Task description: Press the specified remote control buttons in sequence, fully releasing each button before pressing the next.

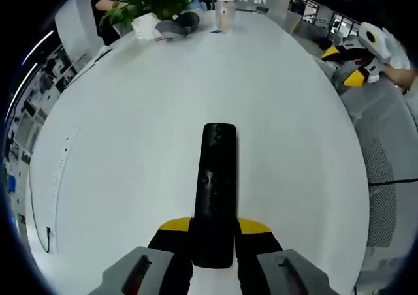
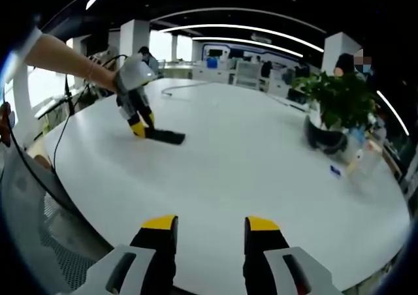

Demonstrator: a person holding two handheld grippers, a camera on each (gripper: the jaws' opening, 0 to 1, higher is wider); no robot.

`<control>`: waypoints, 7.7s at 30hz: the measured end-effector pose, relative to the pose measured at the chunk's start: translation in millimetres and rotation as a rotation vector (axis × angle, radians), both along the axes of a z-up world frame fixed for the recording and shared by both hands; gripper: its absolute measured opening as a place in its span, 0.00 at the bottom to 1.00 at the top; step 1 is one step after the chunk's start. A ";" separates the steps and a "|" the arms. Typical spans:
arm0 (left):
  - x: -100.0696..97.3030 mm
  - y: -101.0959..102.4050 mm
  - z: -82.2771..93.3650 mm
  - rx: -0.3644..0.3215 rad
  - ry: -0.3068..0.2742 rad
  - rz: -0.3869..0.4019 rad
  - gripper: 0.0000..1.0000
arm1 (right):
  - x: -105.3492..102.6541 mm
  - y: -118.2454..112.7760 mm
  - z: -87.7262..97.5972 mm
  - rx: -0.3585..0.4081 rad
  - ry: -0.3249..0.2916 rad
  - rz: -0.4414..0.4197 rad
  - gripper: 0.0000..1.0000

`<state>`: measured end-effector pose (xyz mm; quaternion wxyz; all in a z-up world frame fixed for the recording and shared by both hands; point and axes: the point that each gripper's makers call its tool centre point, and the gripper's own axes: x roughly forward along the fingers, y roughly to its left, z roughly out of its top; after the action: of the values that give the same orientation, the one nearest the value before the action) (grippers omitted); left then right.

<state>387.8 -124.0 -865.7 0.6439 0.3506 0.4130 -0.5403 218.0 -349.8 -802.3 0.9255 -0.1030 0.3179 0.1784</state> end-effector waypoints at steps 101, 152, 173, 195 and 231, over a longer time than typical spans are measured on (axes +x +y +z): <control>-103.9 -4.7 -0.7 0.015 -0.003 -0.128 0.23 | 7.3 8.2 19.9 0.046 -0.108 0.011 0.49; -137.3 -9.8 -0.8 -0.005 0.004 -0.155 0.23 | 6.9 7.6 18.1 0.044 -0.097 0.014 0.48; -153.4 -11.4 -0.3 -0.011 0.006 -0.172 0.23 | 5.9 8.6 17.0 0.041 -0.092 0.020 0.48; -166.9 -13.1 -0.3 -0.018 0.006 -0.194 0.23 | 5.5 9.4 15.6 0.038 -0.086 0.026 0.46; -171.1 -14.7 -0.1 -0.094 -0.014 -0.043 0.23 | -12.3 29.1 1.1 0.145 0.107 0.118 0.35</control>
<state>216.8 -138.7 -865.8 0.6506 0.3327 0.3750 -0.5704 205.7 -320.7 -801.2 0.9000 -0.0447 0.3466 0.2604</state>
